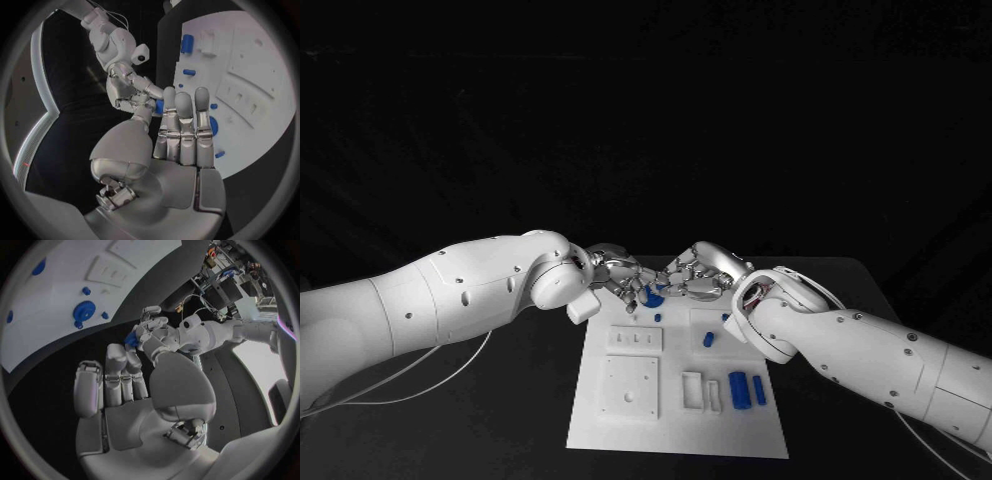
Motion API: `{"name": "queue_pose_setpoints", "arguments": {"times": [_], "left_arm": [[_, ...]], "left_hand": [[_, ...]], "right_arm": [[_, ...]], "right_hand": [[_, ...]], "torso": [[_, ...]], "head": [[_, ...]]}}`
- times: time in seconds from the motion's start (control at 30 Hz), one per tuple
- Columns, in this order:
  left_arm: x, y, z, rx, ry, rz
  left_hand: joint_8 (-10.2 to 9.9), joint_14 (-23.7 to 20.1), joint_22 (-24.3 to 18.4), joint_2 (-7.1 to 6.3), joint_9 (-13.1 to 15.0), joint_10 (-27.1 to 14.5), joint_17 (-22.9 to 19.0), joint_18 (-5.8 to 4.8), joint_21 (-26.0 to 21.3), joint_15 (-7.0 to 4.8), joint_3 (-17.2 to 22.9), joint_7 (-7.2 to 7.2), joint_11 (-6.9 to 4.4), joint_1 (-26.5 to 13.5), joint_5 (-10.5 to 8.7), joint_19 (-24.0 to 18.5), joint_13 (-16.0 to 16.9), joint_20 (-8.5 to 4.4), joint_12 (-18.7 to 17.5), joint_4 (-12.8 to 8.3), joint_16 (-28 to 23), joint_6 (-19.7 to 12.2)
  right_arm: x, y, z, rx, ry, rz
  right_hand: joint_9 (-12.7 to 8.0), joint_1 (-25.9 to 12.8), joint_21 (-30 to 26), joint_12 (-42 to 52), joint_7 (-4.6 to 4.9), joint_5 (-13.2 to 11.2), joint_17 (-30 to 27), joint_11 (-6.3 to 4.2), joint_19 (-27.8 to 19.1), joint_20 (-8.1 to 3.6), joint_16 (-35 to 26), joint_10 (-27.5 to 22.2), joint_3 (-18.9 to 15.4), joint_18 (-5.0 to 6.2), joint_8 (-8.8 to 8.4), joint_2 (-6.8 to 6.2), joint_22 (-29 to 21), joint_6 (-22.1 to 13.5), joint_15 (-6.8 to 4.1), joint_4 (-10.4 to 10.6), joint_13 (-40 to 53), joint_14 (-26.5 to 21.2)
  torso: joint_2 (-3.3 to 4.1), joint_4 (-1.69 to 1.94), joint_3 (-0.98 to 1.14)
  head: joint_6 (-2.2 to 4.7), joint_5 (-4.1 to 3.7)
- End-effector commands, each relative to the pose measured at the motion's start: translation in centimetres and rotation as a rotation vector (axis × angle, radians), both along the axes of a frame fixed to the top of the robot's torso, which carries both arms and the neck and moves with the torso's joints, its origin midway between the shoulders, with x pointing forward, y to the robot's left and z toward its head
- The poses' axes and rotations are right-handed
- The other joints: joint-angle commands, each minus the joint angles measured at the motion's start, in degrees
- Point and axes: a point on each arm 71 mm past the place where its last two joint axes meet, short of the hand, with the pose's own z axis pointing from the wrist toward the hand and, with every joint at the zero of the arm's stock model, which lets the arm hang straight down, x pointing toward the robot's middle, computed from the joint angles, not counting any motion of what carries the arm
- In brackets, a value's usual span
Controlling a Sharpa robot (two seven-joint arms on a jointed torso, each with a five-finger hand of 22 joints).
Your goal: Assemble the parts on the task board
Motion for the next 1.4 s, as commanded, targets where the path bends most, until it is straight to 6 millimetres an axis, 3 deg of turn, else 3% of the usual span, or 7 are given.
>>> {"name": "queue_pose_setpoints", "arguments": {"times": [0.03, 0.43, 0.73, 0.9, 1.1, 1.23, 1.4], "left_arm": [[-0.1, -0.6, 0.3, -0.032, 0.001, -0.015], [0.2, -0.9, 0.3, -0.049, -0.003, 0.034], [0.3, -0.7, 0.3, -0.070, 0.000, 0.074], [0.2, -0.7, 0.4, -0.076, -0.008, 0.093], [0.1, -0.6, 0.4, -0.071, -0.026, 0.105], [0.2, -0.4, 0.4, -0.040, -0.063, 0.111], [0.2, 0.1, 0.5, 0.017, -0.121, 0.106]], "left_hand": [[0.0, -0.2, 0.2, 0.34, 0.1, 0.2, 0.1, -0.34, -0.4, -0.26, 0.5, -0.42, -0.43, 0.8, 0.32, 0.4, -0.2, -0.09, -0.4, -0.2, 0.4, 0.1], [0.3, 0.6, 1.3, 1.20, 1.0, 1.8, 0.8, -0.28, 0.0, -0.64, 3.4, -0.43, -0.71, 3.2, 2.10, 0.8, -0.8, -0.45, -0.8, -2.4, 1.0, 1.0], [1.0, 1.3, 2.6, 0.13, 4.1, 3.0, 1.8, -0.42, 0.4, -1.12, 6.0, -1.07, -1.09, 1.2, 8.50, 1.1, -1.0, -0.97, -0.4, -4.6, 1.7, 2.9], [1.2, 2.3, 3.6, -0.94, 6.6, 3.3, 2.3, -0.57, 0.9, -1.57, 8.1, -1.52, -1.35, -1.3, 13.89, 1.6, -1.1, -1.43, 1.8, -6.8, 1.9, 4.2], [0.6, 3.1, 4.4, -1.44, 8.1, 3.4, 3.0, -0.65, 1.2, -1.83, 9.2, -1.87, -1.59, -2.8, 15.99, 1.9, -1.9, -1.66, 3.7, -8.0, 1.9, 5.5], [0.6, 3.7, 4.9, -1.72, 8.9, 3.4, 3.5, -0.72, 1.3, -2.00, 9.4, -2.16, -1.77, -3.2, 16.67, 2.4, -2.1, -1.83, 5.3, -7.9, 2.0, 6.2], [0.6, 4.4, 5.1, -2.07, 9.9, 3.4, 3.8, -0.78, 1.3, -2.11, 9.6, -2.36, -1.92, -3.5, 17.41, 2.8, -2.5, -1.93, 6.5, -7.9, 1.8, 6.6]], "right_arm": [[-0.3, 0.5, -0.1, -0.003, 0.007, 0.030], [-0.4, 0.6, -0.1, -0.005, 0.011, 0.033], [-0.1, 0.0, -0.4, -0.020, 0.010, 0.014], [0.1, -0.4, -0.4, -0.017, 0.005, 0.001], [0.4, -1.0, -0.5, -0.001, 0.003, -0.013], [0.5, -1.8, -0.5, 0.028, 0.009, -0.018], [0.6, -4.2, -0.6, 0.075, 0.026, -0.031]], "right_hand": [[7.3, -0.2, 0.2, -0.3, -0.95, 0.4, 0.0, -0.08, 4.9, -0.38, -0.3, 0.3, 0.0, -0.18, 0.38, 0.50, 13.3, 1.4, -0.42, -0.2, 0.1, 0.0], [7.2, -0.2, 0.1, -0.5, -0.93, 0.5, 0.0, -0.07, 4.9, -0.38, -0.5, 0.2, -0.2, -0.16, 0.38, 0.40, 13.3, 1.4, -0.42, -0.4, 0.0, 0.0], [6.2, -0.6, -0.8, -1.5, -0.66, 1.0, -0.4, 0.16, 4.7, -0.27, -1.4, -0.7, -0.4, 0.03, 0.26, -0.43, 13.0, 0.2, -0.27, -0.4, -0.8, -0.4], [2.7, -1.9, -3.8, -3.8, 1.77, 2.7, -1.4, 1.74, 4.0, 0.56, -4.2, -3.1, -1.3, 0.73, 0.27, -2.49, 12.0, -8.1, 0.79, 0.6, -2.4, -1.9], [-1.2, -0.3, -9.2, -9.4, 3.69, 3.5, -3.5, 3.30, 3.0, 2.22, -7.7, -8.4, -9.0, 2.17, 0.37, -4.02, 10.4, -16.6, 2.23, 3.6, -9.1, -4.4], [-2.1, 1.0, -13.2, -10.3, 4.71, 9.3, -4.5, 4.04, 2.3, 2.87, -8.8, -11.0, -11.9, 3.02, -0.34, -6.21, 9.4, -31.6, 2.89, 6.9, -13.9, -6.2], [-2.2, 2.7, -14.2, -8.6, 4.76, 14.2, -5.1, 4.11, 2.4, 3.06, -8.3, -12.1, -14.3, 3.13, -0.52, -5.71, 9.5, -32.1, 2.98, 7.7, -16.6, -6.8]], "torso": [[0.00, -0.02, -0.01], [0.01, -0.01, -0.03], [-0.01, -0.01, -0.02], [0.00, -0.04, 0.00], [0.01, 0.02, 0.01], [0.01, 0.05, -0.02], [0.01, -0.07, -0.07]], "head": [[-0.01, 0.00], [-0.11, 0.05], [-0.17, 0.00], [-0.15, 0.03], [-0.16, 0.03], [-0.12, -0.03], [-0.31, 0.12]]}}
